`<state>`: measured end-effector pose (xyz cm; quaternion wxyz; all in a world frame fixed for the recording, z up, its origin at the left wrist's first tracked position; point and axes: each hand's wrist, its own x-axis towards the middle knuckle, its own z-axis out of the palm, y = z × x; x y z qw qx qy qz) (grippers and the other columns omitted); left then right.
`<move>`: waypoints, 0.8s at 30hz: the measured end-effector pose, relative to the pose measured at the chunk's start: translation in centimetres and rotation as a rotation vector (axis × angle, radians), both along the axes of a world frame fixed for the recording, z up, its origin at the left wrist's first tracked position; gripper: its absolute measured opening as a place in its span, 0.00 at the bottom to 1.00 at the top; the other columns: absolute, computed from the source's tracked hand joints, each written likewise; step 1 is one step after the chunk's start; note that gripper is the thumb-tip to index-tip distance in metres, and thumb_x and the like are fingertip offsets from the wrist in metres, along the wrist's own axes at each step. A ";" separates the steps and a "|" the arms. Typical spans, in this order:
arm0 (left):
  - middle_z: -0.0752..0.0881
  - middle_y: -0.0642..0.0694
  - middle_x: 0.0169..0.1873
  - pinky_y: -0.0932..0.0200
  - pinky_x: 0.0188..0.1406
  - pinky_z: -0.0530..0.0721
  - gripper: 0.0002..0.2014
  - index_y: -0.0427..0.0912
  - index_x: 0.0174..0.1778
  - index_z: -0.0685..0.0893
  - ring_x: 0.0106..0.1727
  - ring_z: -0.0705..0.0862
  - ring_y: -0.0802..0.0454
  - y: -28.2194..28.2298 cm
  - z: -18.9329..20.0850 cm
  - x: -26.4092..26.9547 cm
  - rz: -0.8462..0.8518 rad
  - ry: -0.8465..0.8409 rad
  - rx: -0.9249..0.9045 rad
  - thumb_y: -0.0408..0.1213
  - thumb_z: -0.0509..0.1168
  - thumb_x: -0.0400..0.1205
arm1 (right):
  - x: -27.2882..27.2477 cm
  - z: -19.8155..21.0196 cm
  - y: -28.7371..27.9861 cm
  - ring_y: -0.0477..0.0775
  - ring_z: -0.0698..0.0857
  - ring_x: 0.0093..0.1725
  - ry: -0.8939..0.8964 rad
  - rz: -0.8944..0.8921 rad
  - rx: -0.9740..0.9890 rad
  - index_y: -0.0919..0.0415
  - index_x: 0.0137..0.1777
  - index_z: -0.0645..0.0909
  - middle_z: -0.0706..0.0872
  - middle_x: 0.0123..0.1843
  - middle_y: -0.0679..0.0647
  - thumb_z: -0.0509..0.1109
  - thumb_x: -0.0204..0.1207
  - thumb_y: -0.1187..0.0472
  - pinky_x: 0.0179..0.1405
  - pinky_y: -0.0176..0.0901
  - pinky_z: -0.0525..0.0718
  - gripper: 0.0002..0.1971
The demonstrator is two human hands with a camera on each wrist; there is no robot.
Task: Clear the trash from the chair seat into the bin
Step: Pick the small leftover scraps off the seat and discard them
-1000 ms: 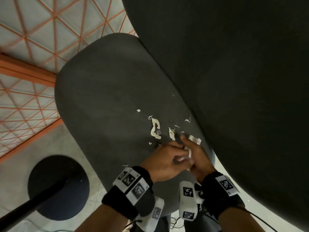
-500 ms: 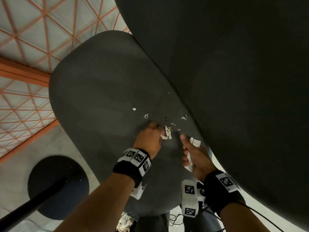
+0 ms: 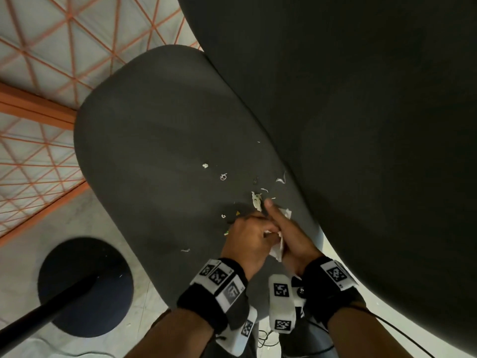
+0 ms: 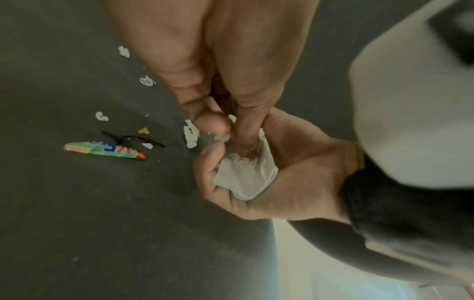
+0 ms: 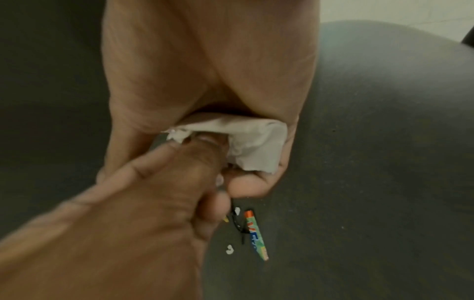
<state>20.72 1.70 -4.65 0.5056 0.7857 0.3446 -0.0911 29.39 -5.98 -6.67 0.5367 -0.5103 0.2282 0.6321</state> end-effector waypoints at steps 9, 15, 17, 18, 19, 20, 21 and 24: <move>0.93 0.47 0.48 0.52 0.49 0.91 0.13 0.44 0.60 0.81 0.45 0.91 0.55 0.9 0.9 0.8 0.139 0.020 -0.358 0.31 0.68 0.80 | 0.4 -0.3 -1.0 0.68 0.87 0.57 -0.075 -0.073 0.035 0.70 0.69 0.79 0.86 0.62 0.69 0.72 0.78 0.45 0.53 0.55 0.87 0.30; 0.79 0.48 0.61 0.57 0.51 0.89 0.26 0.53 0.63 0.81 0.48 0.89 0.51 4.3 -1.6 1.7 0.221 0.090 -0.255 0.35 0.78 0.70 | 0.3 -0.9 -2.3 0.42 0.73 0.23 -0.088 -0.143 0.006 0.54 0.44 0.87 0.81 0.29 0.47 0.77 0.72 0.55 0.21 0.33 0.67 0.04; 0.72 0.47 0.68 0.54 0.58 0.85 0.32 0.53 0.70 0.75 0.56 0.86 0.47 5.4 -2.8 2.4 0.106 0.167 -0.048 0.39 0.77 0.69 | 0.5 -1.2 -2.8 0.41 0.72 0.20 -0.076 -0.160 -0.004 0.51 0.39 0.82 0.75 0.23 0.44 0.76 0.75 0.60 0.19 0.32 0.67 0.06; 0.70 0.46 0.69 0.52 0.61 0.83 0.36 0.51 0.72 0.73 0.60 0.84 0.44 5.6 -3.2 3.0 0.014 0.203 0.055 0.42 0.78 0.68 | 0.5 -1.5 -3.1 0.41 0.72 0.19 -0.079 -0.161 -0.006 0.51 0.38 0.81 0.75 0.22 0.44 0.75 0.75 0.62 0.18 0.32 0.67 0.08; 0.68 0.45 0.70 0.50 0.62 0.82 0.38 0.49 0.73 0.71 0.62 0.82 0.42 5.7 -3.4 3.5 -0.067 0.234 0.130 0.43 0.79 0.67 | 0.5 -1.5 -3.2 0.42 0.72 0.19 -0.087 -0.166 -0.023 0.52 0.37 0.80 0.75 0.23 0.45 0.75 0.75 0.64 0.17 0.32 0.66 0.09; 0.68 0.44 0.69 0.48 0.62 0.82 0.39 0.48 0.73 0.71 0.62 0.81 0.39 5.7 -3.5 4.0 -0.121 0.263 0.173 0.44 0.79 0.66 | 0.5 -1.8 -3.5 0.42 0.72 0.19 -0.094 -0.175 -0.027 0.53 0.37 0.80 0.76 0.24 0.46 0.75 0.75 0.65 0.17 0.32 0.66 0.10; 0.68 0.43 0.69 0.46 0.61 0.82 0.38 0.47 0.72 0.71 0.61 0.82 0.38 5.8 -3.7 4.4 -0.153 0.284 0.207 0.43 0.79 0.67 | 0.4 -1.8 -3.5 0.42 0.72 0.20 -0.091 -0.178 -0.037 0.53 0.36 0.80 0.76 0.26 0.48 0.75 0.75 0.66 0.17 0.33 0.66 0.10; 0.74 0.41 0.66 0.45 0.54 0.83 0.23 0.44 0.64 0.78 0.56 0.85 0.35 5.5 -4.1 4.5 -0.245 0.301 0.308 0.38 0.74 0.74 | 0.4 -2.3 -3.9 0.45 0.73 0.25 -0.105 -0.189 -0.043 0.53 0.35 0.78 0.76 0.31 0.50 0.75 0.74 0.67 0.20 0.35 0.66 0.12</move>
